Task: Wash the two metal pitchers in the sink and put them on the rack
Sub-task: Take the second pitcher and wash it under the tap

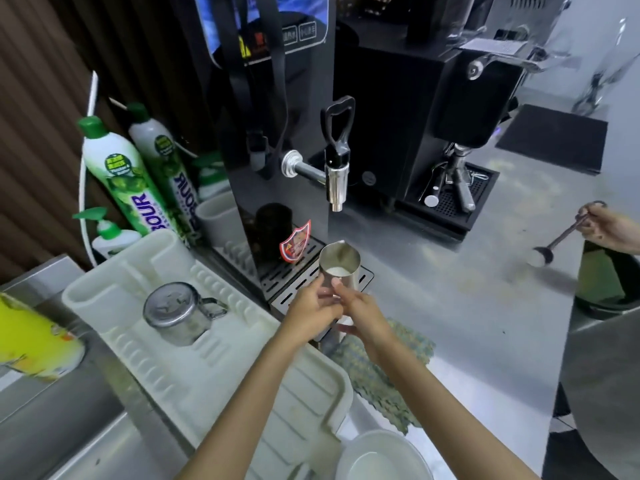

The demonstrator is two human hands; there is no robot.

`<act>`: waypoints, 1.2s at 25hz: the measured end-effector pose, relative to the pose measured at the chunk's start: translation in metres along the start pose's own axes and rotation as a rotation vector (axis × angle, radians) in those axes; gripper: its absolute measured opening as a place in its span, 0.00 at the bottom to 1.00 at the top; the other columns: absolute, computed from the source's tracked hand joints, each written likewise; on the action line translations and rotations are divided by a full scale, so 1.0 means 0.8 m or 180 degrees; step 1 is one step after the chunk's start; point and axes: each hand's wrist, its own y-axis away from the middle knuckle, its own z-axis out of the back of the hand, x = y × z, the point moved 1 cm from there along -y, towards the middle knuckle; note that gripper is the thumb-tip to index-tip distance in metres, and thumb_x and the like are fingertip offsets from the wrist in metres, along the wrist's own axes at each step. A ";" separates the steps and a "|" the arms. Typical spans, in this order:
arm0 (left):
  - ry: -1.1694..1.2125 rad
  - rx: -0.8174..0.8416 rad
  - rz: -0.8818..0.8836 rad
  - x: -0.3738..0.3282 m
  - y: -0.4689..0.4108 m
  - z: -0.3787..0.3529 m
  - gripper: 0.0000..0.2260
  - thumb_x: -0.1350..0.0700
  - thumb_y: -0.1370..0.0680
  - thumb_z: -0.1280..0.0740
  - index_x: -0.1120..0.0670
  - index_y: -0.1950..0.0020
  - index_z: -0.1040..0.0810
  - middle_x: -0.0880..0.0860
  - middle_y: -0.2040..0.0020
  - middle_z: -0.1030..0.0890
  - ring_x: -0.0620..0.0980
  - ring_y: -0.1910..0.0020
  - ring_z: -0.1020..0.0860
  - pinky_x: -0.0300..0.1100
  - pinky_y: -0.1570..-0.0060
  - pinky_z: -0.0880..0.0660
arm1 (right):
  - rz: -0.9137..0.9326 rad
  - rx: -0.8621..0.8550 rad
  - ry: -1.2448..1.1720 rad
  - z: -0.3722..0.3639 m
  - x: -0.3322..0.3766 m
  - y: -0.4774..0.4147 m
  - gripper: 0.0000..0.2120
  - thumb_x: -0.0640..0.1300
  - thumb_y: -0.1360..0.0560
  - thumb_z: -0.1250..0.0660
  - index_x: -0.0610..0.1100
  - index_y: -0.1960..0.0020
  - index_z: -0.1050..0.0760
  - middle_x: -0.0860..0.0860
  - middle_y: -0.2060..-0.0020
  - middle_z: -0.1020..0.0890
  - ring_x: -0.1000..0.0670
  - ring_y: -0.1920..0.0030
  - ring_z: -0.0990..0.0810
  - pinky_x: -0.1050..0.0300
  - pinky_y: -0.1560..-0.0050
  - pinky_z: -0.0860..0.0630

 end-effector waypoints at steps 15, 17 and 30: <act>0.1339 -0.1008 -0.0389 0.044 0.103 0.080 0.37 0.59 0.39 0.23 0.52 0.33 0.33 0.52 0.40 0.24 0.48 0.41 0.27 0.39 0.42 0.29 | 0.0855 0.0261 0.1364 -0.053 0.070 0.078 0.15 0.44 0.30 0.33 0.32 0.65 0.23 0.46 0.69 0.25 0.49 0.64 0.25 0.50 0.48 0.20; 0.1545 -0.1502 -0.0454 0.066 0.148 0.114 0.33 0.65 0.36 0.24 0.50 0.36 0.32 0.51 0.45 0.23 0.48 0.45 0.25 0.36 0.50 0.28 | 0.1051 0.0677 0.1876 -0.109 0.083 0.094 0.15 0.47 0.32 0.32 0.38 0.72 0.24 0.48 0.73 0.26 0.51 0.66 0.26 0.47 0.48 0.21; 0.1440 -0.3577 0.0109 0.279 0.434 0.300 0.35 0.63 0.43 0.22 0.57 0.38 0.30 0.57 0.45 0.20 0.55 0.46 0.21 0.33 0.49 0.25 | 0.0447 0.2536 0.1014 -0.463 -0.093 0.211 0.09 0.37 0.26 0.34 0.44 0.64 0.24 0.48 0.64 0.20 0.54 0.63 0.21 0.55 0.51 0.20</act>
